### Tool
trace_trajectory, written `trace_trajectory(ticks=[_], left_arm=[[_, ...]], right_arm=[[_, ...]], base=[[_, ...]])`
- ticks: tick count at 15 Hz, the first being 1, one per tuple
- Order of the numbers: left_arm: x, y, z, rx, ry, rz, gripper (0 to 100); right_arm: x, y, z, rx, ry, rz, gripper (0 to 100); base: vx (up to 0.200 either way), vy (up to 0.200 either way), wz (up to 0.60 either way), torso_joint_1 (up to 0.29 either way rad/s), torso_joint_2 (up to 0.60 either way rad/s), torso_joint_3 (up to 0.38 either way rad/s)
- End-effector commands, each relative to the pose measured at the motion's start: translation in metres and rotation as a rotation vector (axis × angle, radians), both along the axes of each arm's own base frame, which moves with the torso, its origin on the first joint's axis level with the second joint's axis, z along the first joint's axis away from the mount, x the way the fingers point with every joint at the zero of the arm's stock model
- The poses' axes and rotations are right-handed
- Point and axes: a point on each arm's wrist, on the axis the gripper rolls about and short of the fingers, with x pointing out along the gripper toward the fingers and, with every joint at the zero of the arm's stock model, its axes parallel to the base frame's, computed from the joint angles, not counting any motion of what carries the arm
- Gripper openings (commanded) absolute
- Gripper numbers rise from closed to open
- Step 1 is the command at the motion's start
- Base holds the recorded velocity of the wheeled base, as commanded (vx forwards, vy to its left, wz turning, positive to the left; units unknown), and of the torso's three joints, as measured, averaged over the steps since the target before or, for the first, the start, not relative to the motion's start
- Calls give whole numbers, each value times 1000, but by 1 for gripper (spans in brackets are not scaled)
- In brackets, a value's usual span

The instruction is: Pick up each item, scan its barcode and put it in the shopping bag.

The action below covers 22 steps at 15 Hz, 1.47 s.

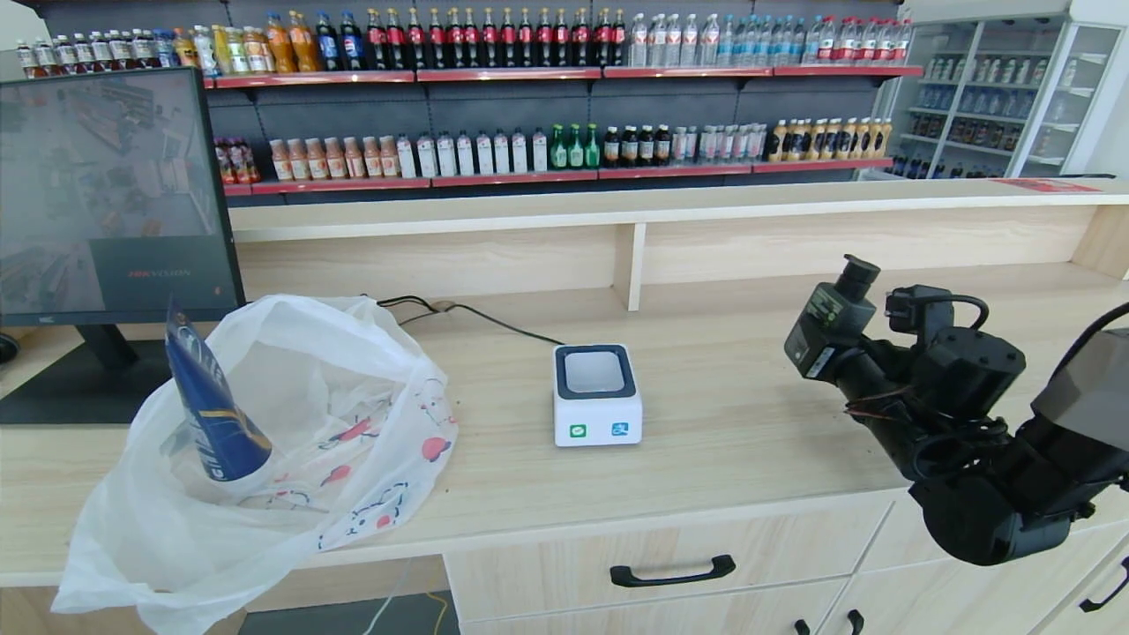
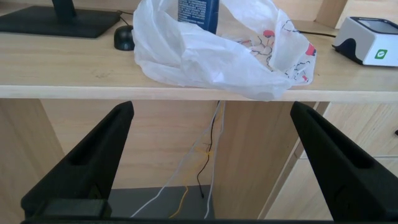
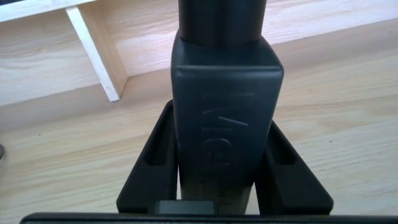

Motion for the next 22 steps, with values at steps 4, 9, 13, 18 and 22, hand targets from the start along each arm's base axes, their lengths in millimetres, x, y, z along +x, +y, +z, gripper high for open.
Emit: trace_trajectory(ticks=[4, 9, 13, 18, 22], left_arm=[[0, 0, 0, -1, 0, 1, 100], [0, 0, 0, -2, 0, 1, 100], [0, 0, 0, -2, 0, 2, 100], [0, 0, 0, -2, 1, 2, 100], [0, 0, 0, 2, 3, 1, 100]], right_arm=[[-49, 7, 37, 10, -59, 51, 0], [-85, 13, 44, 9, -51, 102, 0], [-111, 27, 57, 22, -91, 184, 0], [-129, 35, 57, 25, -85, 246, 0], [-141, 65, 52, 77, -56, 399, 0]], base=[[0, 0, 0, 0, 0, 0], [0, 0, 0, 0, 0, 0], [0, 0, 0, 0, 0, 0], [0, 0, 0, 0, 0, 0], [0, 0, 0, 0, 0, 0]])
